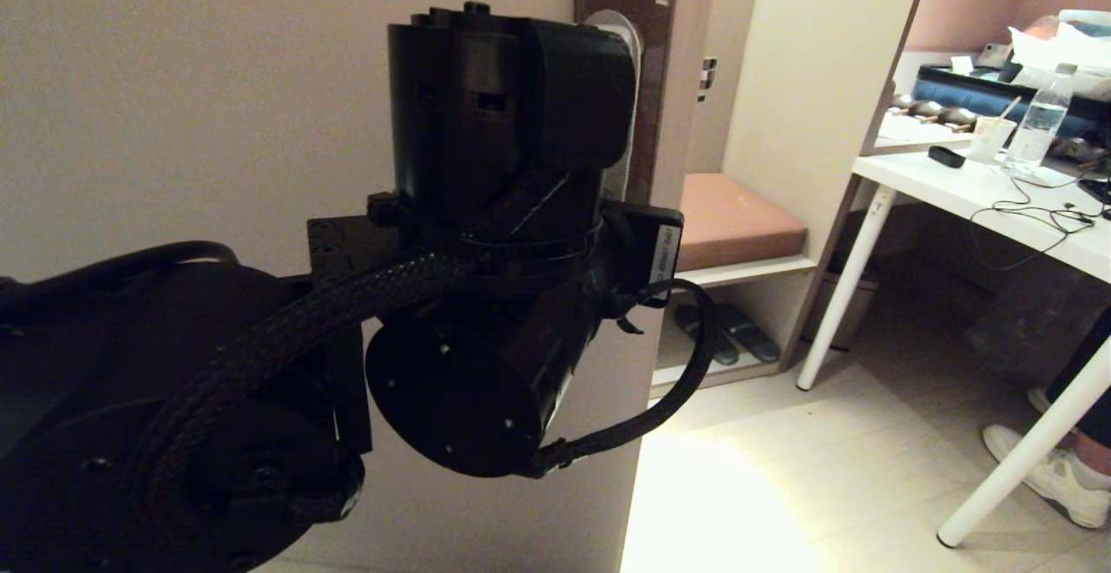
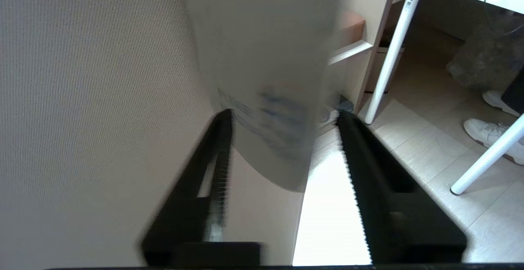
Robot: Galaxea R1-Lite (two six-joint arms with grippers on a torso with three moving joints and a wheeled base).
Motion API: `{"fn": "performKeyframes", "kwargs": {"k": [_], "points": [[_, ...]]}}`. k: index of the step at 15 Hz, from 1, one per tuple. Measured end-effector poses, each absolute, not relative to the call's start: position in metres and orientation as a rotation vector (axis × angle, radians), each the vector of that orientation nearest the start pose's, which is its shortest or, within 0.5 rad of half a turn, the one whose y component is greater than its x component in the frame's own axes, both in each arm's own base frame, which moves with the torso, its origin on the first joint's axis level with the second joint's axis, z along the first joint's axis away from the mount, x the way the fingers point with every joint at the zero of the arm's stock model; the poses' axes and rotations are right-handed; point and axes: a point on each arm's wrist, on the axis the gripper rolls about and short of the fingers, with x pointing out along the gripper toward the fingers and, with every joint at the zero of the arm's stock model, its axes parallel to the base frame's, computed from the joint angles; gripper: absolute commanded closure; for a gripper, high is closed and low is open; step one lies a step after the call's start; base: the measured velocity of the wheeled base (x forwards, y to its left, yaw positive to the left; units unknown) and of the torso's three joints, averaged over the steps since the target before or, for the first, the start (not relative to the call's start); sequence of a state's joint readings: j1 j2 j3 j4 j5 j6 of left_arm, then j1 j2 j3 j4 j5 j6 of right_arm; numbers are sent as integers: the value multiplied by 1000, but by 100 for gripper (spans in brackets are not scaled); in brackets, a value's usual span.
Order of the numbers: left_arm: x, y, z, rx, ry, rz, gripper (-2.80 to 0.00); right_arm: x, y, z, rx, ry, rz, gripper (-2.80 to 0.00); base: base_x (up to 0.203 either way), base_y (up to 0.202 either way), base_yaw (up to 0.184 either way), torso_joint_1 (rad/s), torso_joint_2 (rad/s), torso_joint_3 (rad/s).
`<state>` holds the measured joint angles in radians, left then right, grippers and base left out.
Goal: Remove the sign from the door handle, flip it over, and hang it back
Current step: Hang the sign back with the other side facing out
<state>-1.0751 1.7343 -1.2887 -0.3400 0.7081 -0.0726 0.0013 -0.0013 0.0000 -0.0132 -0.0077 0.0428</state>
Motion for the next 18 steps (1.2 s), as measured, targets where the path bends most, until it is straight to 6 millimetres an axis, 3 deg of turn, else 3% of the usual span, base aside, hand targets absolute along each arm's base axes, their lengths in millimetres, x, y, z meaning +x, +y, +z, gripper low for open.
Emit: {"fn": "performKeyframes", "kwargs": {"k": [8,14,15,18], "points": [[163,-281,288,-35,62,-311,-280,-23,0,77,43,-15,-6,0,0,0,0,0,0,0],[157,-252,302,-66,38,-285,-280,-23,0,77,42,-14,-6,0,0,0,0,0,0,0],[156,-248,303,-69,35,-282,0,-23,0,77,43,-15,-6,0,0,0,0,0,0,0],[154,-237,304,-77,32,-274,0,-23,0,77,43,-14,-6,0,0,0,0,0,0,0]]}}
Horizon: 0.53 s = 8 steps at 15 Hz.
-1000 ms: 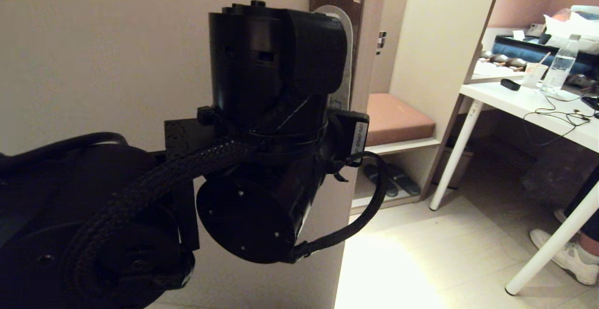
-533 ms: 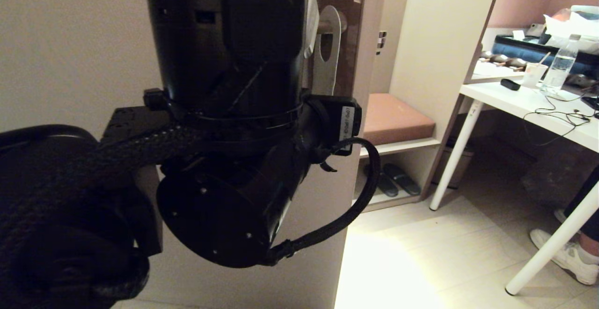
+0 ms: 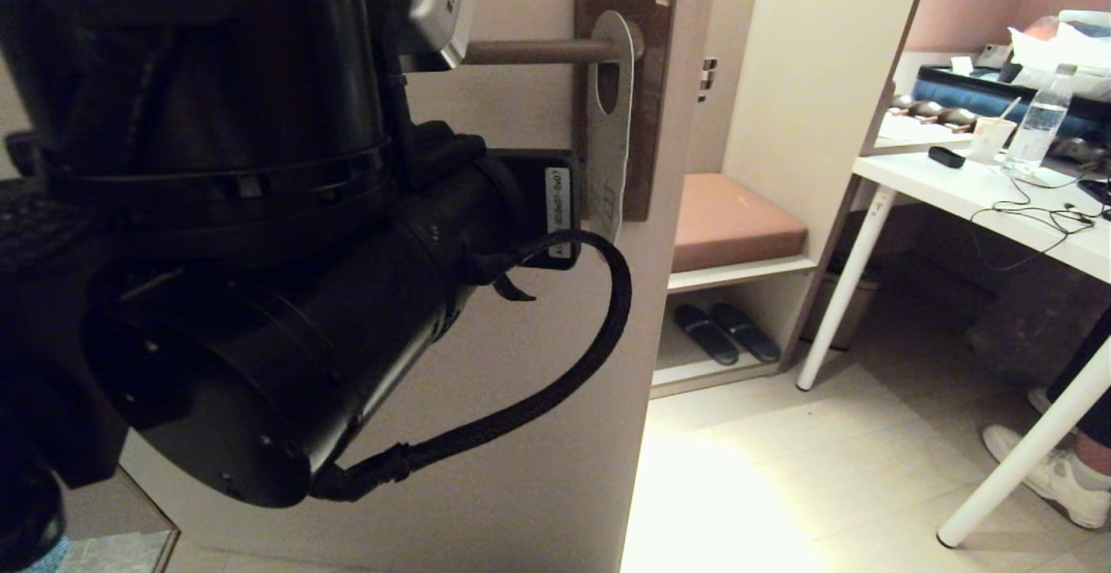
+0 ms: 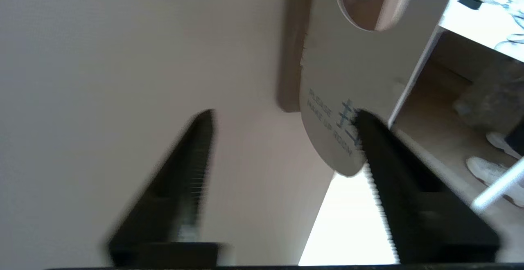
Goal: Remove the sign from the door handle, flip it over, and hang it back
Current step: Hang the sign back with the other side facing out
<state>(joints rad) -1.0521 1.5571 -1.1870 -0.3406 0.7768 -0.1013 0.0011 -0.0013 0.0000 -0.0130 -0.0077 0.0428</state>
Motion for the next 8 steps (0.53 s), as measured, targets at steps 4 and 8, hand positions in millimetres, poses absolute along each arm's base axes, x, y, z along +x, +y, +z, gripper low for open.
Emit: {"fn": "performKeyframes", "kwargs": {"k": [4,8], "points": [[155,-231,306,-82,28,-264,0,-23,0,77,42,-14,-6,0,0,0,0,0,0,0],[166,-233,300,-68,42,-303,0,-23,0,77,43,-14,-5,0,0,0,0,0,0,0]]}}
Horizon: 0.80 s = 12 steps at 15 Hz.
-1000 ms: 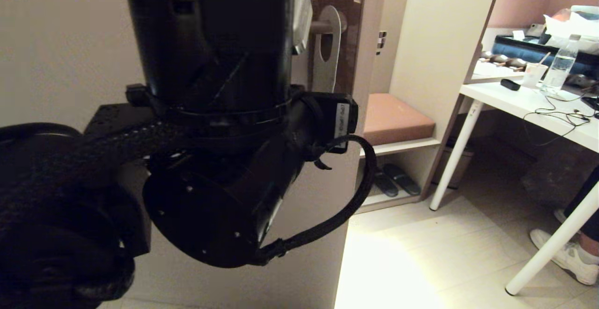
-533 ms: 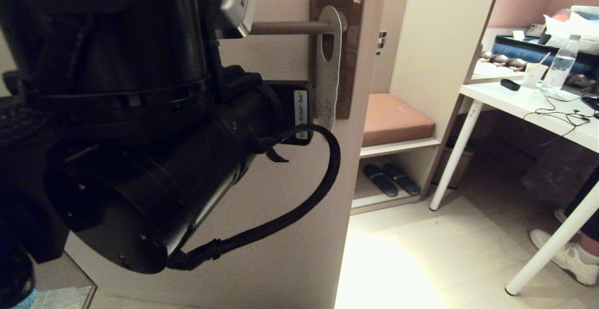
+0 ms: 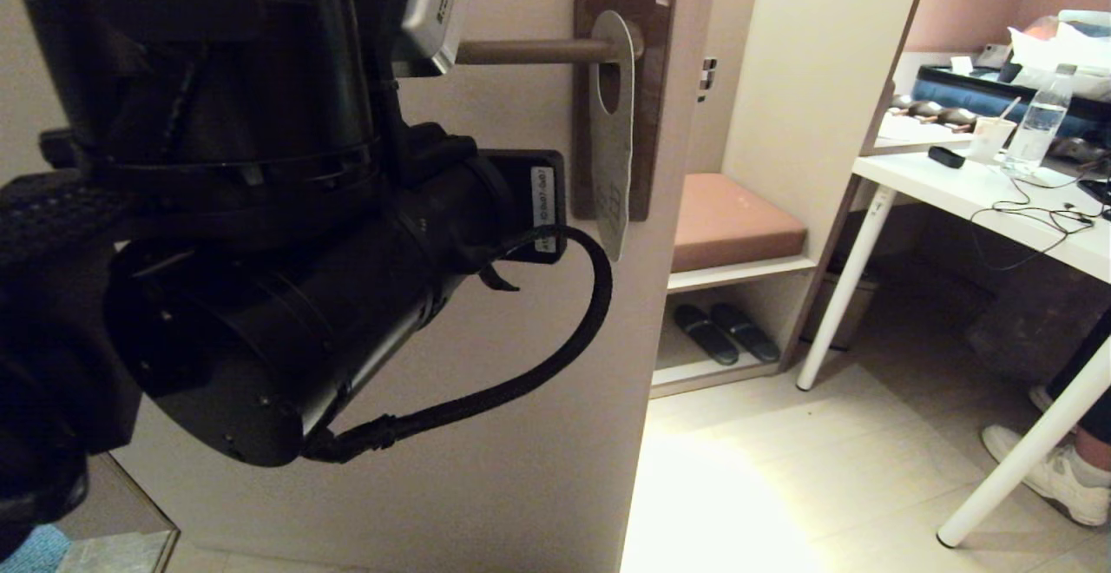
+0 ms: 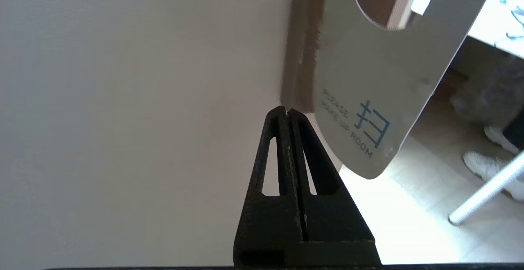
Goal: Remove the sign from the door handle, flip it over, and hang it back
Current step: Hang the sign back with the other side facing out
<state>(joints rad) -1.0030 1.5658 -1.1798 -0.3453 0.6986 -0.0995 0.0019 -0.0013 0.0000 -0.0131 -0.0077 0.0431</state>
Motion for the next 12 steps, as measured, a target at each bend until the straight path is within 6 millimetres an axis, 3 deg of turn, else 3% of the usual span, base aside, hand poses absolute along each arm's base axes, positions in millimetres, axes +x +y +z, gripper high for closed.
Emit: {"fn": "performKeyframes", "kwargs": {"k": [12], "points": [[207,-275,290,-68,49,-370,0,-23,0,77,42,-15,-6,0,0,0,0,0,0,0]]}}
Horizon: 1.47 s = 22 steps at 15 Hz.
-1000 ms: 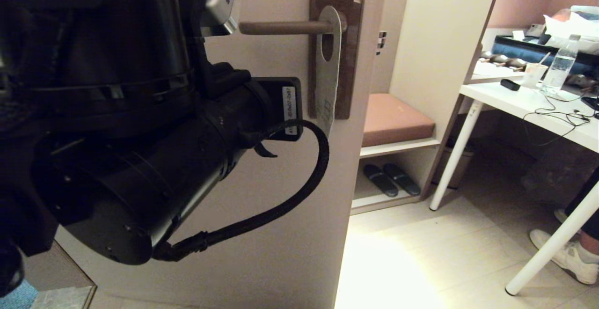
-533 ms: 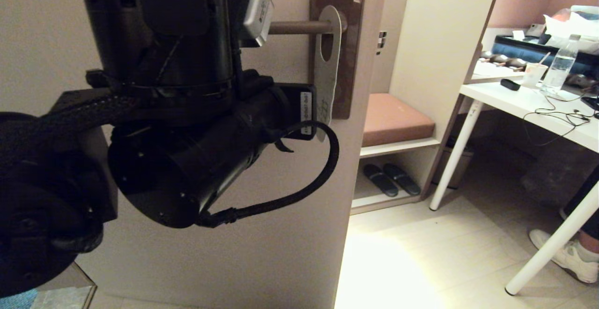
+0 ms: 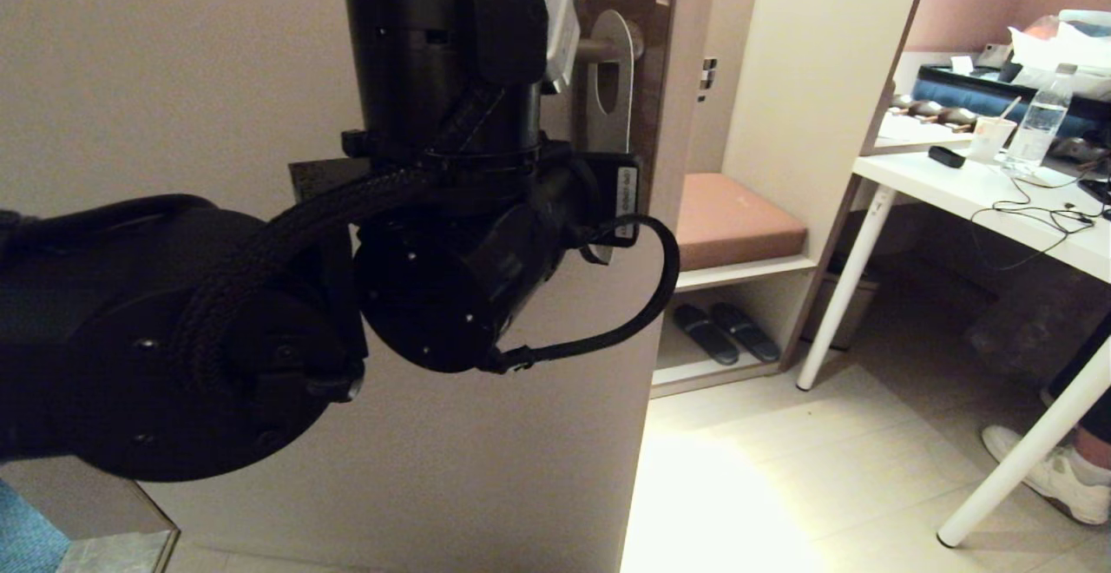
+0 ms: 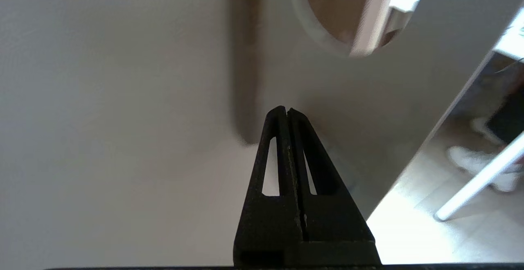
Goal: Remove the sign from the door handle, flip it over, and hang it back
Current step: Hang the sign back with the other side facing out
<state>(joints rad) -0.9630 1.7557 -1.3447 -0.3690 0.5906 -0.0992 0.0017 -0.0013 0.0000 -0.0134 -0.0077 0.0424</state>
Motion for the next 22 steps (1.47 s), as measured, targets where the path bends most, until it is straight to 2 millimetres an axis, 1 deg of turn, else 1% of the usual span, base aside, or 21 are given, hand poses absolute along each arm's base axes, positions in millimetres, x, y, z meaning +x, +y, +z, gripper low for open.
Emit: {"fn": "performKeyframes", "kwargs": {"k": [5,10,13,17,22], "points": [[218,-292,292,-90,19,-383,0,-23,0,77,42,-14,-6,0,0,0,0,0,0,0],[220,-305,291,-94,12,-397,0,-23,0,77,43,-15,-6,0,0,0,0,0,0,0],[220,-309,290,-93,14,-411,0,-23,0,77,42,-15,-6,0,0,0,0,0,0,0],[220,-310,296,-102,-3,-428,0,-23,0,77,43,-14,-6,0,0,0,0,0,0,0],[220,-310,299,-95,-13,-427,0,-23,0,77,42,-14,-6,0,0,0,0,0,0,0]]}}
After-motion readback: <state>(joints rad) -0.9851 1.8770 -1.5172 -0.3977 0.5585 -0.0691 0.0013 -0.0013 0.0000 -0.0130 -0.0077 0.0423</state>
